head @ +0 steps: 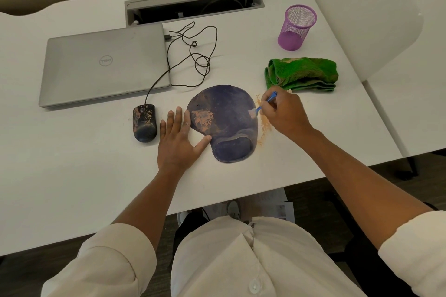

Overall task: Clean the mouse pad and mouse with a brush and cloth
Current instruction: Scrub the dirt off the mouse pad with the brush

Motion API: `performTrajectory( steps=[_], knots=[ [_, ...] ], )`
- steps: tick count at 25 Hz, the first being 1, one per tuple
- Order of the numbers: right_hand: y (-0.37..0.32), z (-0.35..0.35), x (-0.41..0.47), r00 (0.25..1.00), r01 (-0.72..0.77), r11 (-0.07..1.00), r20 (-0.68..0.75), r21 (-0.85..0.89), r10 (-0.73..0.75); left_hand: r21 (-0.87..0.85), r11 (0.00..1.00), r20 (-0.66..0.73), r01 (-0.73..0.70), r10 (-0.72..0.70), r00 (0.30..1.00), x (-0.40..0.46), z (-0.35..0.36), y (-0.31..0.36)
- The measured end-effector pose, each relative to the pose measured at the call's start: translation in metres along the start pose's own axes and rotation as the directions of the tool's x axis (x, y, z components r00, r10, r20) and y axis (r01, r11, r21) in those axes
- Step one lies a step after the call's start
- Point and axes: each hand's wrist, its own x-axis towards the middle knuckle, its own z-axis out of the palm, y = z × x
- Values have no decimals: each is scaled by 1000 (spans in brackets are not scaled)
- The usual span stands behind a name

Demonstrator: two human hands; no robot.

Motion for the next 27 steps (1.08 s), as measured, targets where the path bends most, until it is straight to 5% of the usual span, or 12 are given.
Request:
performTrajectory(
  steps=[4,7,9,12,14,16,19,23,27],
  knots=[
    [2,9,0,941,-69,997,333,16,60,-5,1000,1,3,-3,1000,0,-1,0],
    [6,7,9,995,-38,973,76,-227,57,-2,1000,1,3,-3,1000,0,0,0],
    [2,4,15,1000,12,988,-11,-156,-14,0,1000,4,1,-1,1000,0,0,-1],
    [-7,8,20,981,48,998,185,38,-55,3,1000,5,3,-3,1000,1,1,-1],
    [-9,16,21,961,70,992,275,-109,-37,2,1000,9,4,-4,1000,1,1,-1],
    [-8,17,29,987,69,953,159,-294,-22,-6,1000,5,1,-1,1000,1,1,-1],
    [-11,12,51,998,51,971,57,-235,-39,-5,1000,-3,2,-2,1000,1,1,-2],
    [-26,17,73,980,82,981,191,-177,-48,-1,1000,6,4,-4,1000,1,1,-1],
    [-27,10,87,906,78,933,416,-352,81,-9,1000,-10,1,-1,1000,0,2,-1]
  ],
)
